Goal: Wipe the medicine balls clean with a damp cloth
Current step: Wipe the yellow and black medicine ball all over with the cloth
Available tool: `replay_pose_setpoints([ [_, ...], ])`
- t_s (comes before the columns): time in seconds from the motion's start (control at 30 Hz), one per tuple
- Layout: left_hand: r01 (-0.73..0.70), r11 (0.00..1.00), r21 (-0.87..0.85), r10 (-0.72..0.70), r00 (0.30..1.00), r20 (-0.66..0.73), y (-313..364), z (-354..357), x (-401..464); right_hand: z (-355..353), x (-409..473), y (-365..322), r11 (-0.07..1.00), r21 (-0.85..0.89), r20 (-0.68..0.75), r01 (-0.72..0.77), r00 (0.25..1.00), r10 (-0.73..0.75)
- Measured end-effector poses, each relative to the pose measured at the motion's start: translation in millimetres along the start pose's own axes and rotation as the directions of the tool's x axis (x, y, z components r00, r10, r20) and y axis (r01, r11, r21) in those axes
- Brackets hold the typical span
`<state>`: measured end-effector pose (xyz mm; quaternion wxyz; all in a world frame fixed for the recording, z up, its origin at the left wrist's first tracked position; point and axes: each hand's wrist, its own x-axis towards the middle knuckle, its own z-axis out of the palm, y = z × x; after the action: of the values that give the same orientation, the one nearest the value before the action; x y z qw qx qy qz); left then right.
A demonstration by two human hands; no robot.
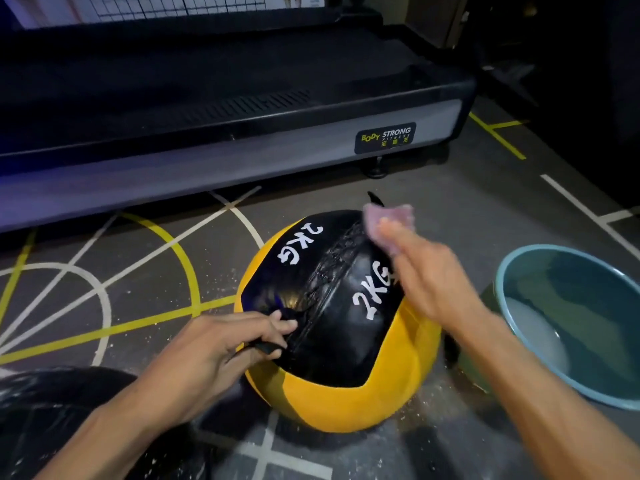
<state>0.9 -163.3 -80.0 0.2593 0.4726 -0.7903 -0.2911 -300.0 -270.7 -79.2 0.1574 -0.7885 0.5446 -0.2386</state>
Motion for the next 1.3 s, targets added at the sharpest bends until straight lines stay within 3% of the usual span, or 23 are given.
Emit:
replay_pose_setpoints([
  [0.07, 0.002, 0.999, -0.044, -0.001, 1.0, 0.026, 2.1, 3.4, -0.6, -6.4, 11.7, -8.4, 0.991, -0.017, -0.048, -0.133, 0.99, 0.132],
  [0.1, -0.008, 0.999, -0.038, 0.009, 0.999, 0.039, 3.2, 4.4, -0.1, -2.0, 8.3, -28.4, 0.996, 0.003, -0.02, -0.093, 0.995, 0.093],
  [0.2, -0.015, 0.999, -0.044, 0.017, 0.998, 0.055, 4.1, 7.1, -2.1, 17.2, -23.8, -84.9, 0.956, 0.151, 0.163, 0.253, 0.947, -0.277],
  [0.23, -0.005, 0.998, -0.062, 0.008, 0.999, 0.052, 4.6, 8.3, -3.4, 14.5, -25.2, -83.4, 0.943, 0.223, 0.188, 0.247, 0.938, -0.291],
  [0.27, 0.003, 0.998, -0.071, 0.0, 0.999, 0.046, 6.0, 10.3, -5.0, 8.5, -15.0, -69.2, 0.956, 0.154, 0.158, 0.248, 0.949, -0.272],
  [0.37, 0.009, 0.997, -0.083, -0.003, 0.998, 0.07, 12.7, 17.7, -4.0, -10.3, 19.9, -34.4, 0.991, -0.026, 0.017, -0.129, 0.991, 0.129],
  [0.4, 0.007, 0.996, -0.093, 0.0, 0.997, 0.076, 14.4, 19.4, -2.5, -12.2, 19.5, -37.3, 0.988, -0.029, -0.02, -0.149, 0.989, 0.148],
  [0.43, 0.004, 0.995, -0.102, 0.004, 0.997, 0.082, 15.3, 20.3, -1.2, -8.2, 10.8, -46.9, 0.995, -0.026, 0.0, -0.099, 0.995, 0.099],
  [0.5, 0.009, 0.995, -0.102, 0.0, 0.996, 0.094, 14.4, 19.3, -2.2, 9.8, -24.1, -73.9, 0.988, 0.066, 0.096, 0.142, 0.984, -0.147],
  [0.57, 0.015, 0.997, -0.078, -0.007, 0.995, 0.099, 14.2, 17.6, -7.1, 20.0, -56.0, -91.6, 0.895, 0.079, 0.265, 0.439, 0.856, -0.444],
  [0.6, 0.022, 0.996, -0.089, -0.013, 0.995, 0.103, 14.7, 18.5, -9.4, 18.6, -56.5, -92.0, 0.856, 0.04, 0.309, 0.515, 0.809, -0.501],
  [0.67, 0.056, 0.982, -0.181, -0.038, 0.994, 0.103, 15.9, 23.1, -14.2, 8.7, -33.5, -73.6, 0.908, 0.089, 0.223, 0.409, 0.881, -0.418],
  [0.73, 0.067, 0.972, -0.224, -0.041, 0.992, 0.12, 17.1, 27.1, -17.4, -5.9, -2.0, -52.1, 0.997, 0.006, 0.079, 0.076, 0.994, -0.077],
  [0.77, 0.059, 0.974, -0.22, -0.03, 0.99, 0.135, 17.6, 28.2, -18.1, -6.7, 5.3, -53.8, 0.995, 0.007, 0.051, -0.1, 0.994, 0.099],
  [0.8, 0.05, 0.975, -0.214, -0.017, 0.988, 0.154, 17.5, 28.4, -18.4, -4.6, 5.0, -60.5, 0.99, 0.012, 0.038, -0.139, 0.99, 0.138],
  [0.9, 0.041, 0.982, -0.182, -0.005, 0.981, 0.193, 13.6, 26.2, -19.2, 13.3, -25.5, -97.8, 0.964, 0.217, 0.238, 0.151, 0.95, -0.202],
  [0.97, 0.032, 0.987, -0.16, -0.001, 0.982, 0.191, 10.9, 23.9, -22.2, 9.2, -34.0, -102.7, 0.954, 0.108, 0.295, 0.281, 0.907, -0.301],
  [1.0, 0.035, 0.986, -0.161, -0.003, 0.982, 0.19, 10.0, 23.5, -23.6, 6.7, -24.7, -87.6, 0.971, 0.06, 0.235, 0.23, 0.943, -0.237],
  [1.03, 0.043, 0.986, -0.161, -0.011, 0.981, 0.195, 10.3, 21.9, -24.7, -1.0, -14.4, -74.0, 0.997, 0.002, 0.167, 0.077, 0.983, -0.076],
  [1.1, 0.063, 0.986, -0.154, -0.025, 0.971, 0.236, 11.9, 17.0, -27.3, -14.0, 4.3, -46.2, 0.985, -0.076, 0.095, -0.154, 0.982, 0.161],
  [1.17, 0.093, 0.985, -0.143, -0.048, 0.956, 0.29, 14.7, 8.7, -28.5, -20.4, 4.3, -34.7, 0.969, -0.09, 0.075, -0.23, 0.969, 0.236],
  [1.23, 0.219, 0.954, -0.203, -0.148, 0.937, 0.317, 16.6, -2.2, -29.2, -23.3, -15.5, -35.1, 0.952, -0.142, 0.054, -0.27, 0.959, 0.28],
  [1.3, 0.344, 0.877, -0.335, -0.28, 0.933, 0.224, 15.8, -9.4, -29.1, -33.4, -38.8, -33.9, 0.929, -0.182, 0.0, -0.323, 0.944, 0.329],
])
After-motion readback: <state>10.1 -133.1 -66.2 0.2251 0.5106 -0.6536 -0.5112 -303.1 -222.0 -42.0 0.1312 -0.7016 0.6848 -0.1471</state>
